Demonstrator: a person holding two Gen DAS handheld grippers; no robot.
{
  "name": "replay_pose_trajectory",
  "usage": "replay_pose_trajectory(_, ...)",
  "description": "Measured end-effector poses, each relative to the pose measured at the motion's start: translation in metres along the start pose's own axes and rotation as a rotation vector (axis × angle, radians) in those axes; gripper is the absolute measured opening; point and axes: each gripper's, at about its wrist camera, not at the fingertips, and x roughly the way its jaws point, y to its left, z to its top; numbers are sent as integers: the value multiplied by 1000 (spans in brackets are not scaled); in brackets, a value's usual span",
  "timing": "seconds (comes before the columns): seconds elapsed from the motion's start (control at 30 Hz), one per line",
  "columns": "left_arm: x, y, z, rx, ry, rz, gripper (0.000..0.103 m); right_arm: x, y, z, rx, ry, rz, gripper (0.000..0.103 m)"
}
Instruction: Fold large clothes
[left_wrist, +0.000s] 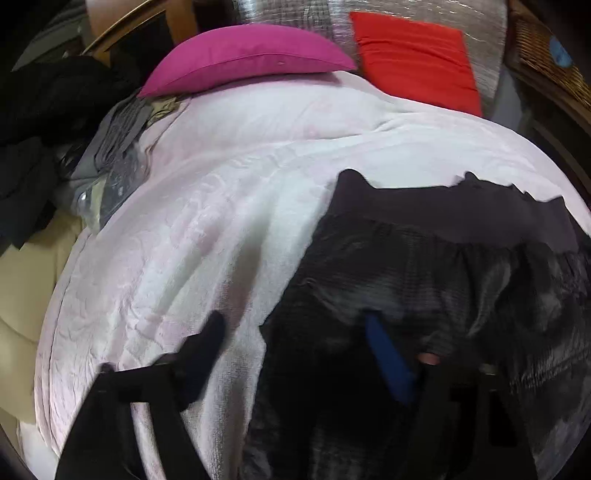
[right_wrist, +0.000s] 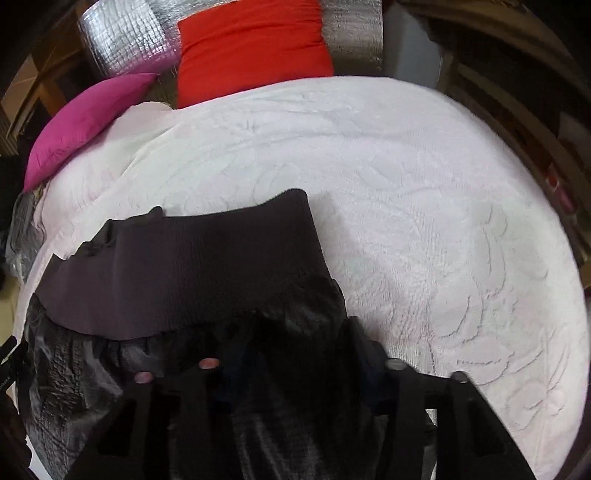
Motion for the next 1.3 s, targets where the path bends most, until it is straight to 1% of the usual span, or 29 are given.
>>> replay_pose_trajectory(0.1,1,-4,-1,21,-9,-9,53,-10,4,0,-26,-33,-30,25)
replay_pose_trajectory(0.13,-1,-4,0,25,-14,-6,51,-8,7,1,-30,-38,-37,24)
replay_pose_trajectory(0.2,-3,-6,1,34,-26,0,43,-9,8,1,-27,-51,-46,22)
replay_pose_trajectory(0.4,-4,-5,1,29,-43,9,37,-16,7,2,-15,-87,-55,20)
replay_pose_trajectory(0.6,-4,-8,3,31,-56,22,35,-17,7,5,1,-114,-59,19)
replay_pose_trajectory(0.97,0,-14,4,49,-71,48,34,-1,-3,4,52,-110,-67,19)
replay_pose_trajectory(1.07,2,-16,4,60,-72,61,34,4,-8,4,72,-101,-56,19)
replay_pose_trajectory(1.17,5,-18,4,74,-64,73,34,7,-14,4,97,-89,-27,19)
replay_pose_trajectory(1.2,6,-19,4,77,-62,77,34,6,-16,4,106,-88,-11,21)
replay_pose_trajectory(1.23,6,-19,5,77,-59,77,35,5,-17,4,116,-88,13,23)
replay_pose_trajectory(1.27,5,-18,6,73,-57,72,39,4,-19,3,126,-90,34,24)
replay_pose_trajectory(1.3,4,-16,9,64,-56,54,47,3,-21,3,135,-87,52,26)
